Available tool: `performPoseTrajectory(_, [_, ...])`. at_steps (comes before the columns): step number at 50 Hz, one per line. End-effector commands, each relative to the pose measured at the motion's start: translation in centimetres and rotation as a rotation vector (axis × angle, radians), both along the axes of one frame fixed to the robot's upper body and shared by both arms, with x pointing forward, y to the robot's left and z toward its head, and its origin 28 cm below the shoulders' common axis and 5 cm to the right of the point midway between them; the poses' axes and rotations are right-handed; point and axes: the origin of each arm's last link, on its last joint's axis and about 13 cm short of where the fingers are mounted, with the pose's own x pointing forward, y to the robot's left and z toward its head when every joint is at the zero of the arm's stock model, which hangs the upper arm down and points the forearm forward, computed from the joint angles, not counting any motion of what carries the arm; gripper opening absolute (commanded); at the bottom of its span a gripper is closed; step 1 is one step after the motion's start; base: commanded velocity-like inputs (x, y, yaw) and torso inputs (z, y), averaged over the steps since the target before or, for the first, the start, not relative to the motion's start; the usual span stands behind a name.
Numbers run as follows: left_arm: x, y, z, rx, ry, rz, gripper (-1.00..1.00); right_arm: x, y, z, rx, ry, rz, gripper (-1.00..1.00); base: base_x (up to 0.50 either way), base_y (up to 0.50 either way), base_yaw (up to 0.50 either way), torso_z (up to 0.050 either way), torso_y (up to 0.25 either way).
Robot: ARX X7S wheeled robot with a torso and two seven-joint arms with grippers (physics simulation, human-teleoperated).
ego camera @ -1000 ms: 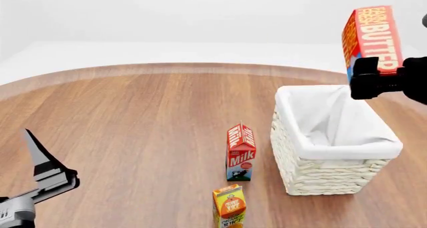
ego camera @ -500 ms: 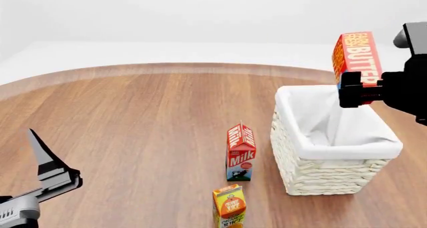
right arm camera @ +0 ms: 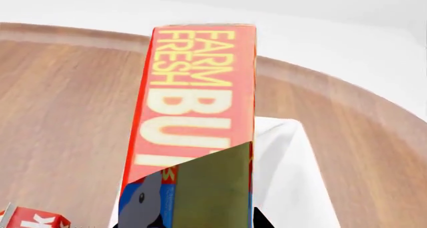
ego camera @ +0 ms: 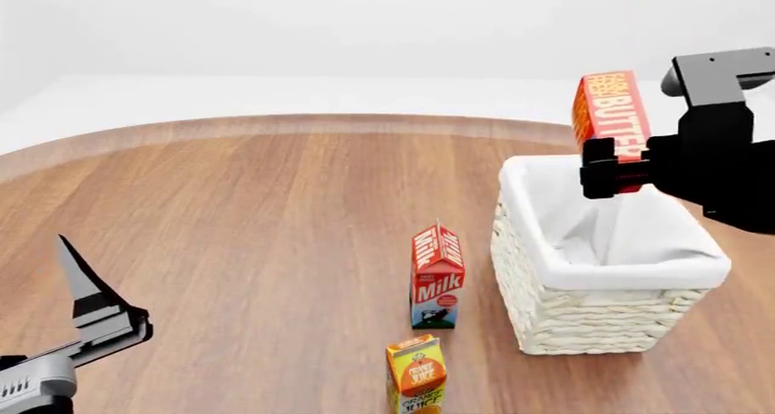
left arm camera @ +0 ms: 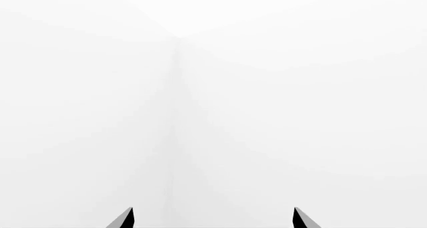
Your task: Pick up the cream cheese box and the butter, and put them in the basket.
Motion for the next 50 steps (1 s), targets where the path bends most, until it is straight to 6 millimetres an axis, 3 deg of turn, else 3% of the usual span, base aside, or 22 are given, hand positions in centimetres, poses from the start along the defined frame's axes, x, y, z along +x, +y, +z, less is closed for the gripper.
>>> performPoseTrajectory(1, [0.0, 0.3, -0.1, 0.005, -0.011, 0.011, 1.00, 1.1, 0.4, 0.6, -0.023, -0.058, 0.015, -1.00, 0.00, 0.00, 0.00, 0.000, 0.010])
performPoseTrajectory(7, [0.0, 0.3, 0.0, 0.006, -0.012, 0.013, 1.00, 1.1, 0.4, -1.0, -0.028, -0.029, 0.019, -1.00, 0.00, 0.00, 0.00, 0.002, 0.000])
performPoseTrajectory(50, [0.1, 0.0, -0.1, 0.012, -0.009, 0.003, 1.00, 1.1, -0.6, -4.5, -0.050, 0.032, -0.019, -1.00, 0.00, 0.00, 0.00, 0.000, 0.001])
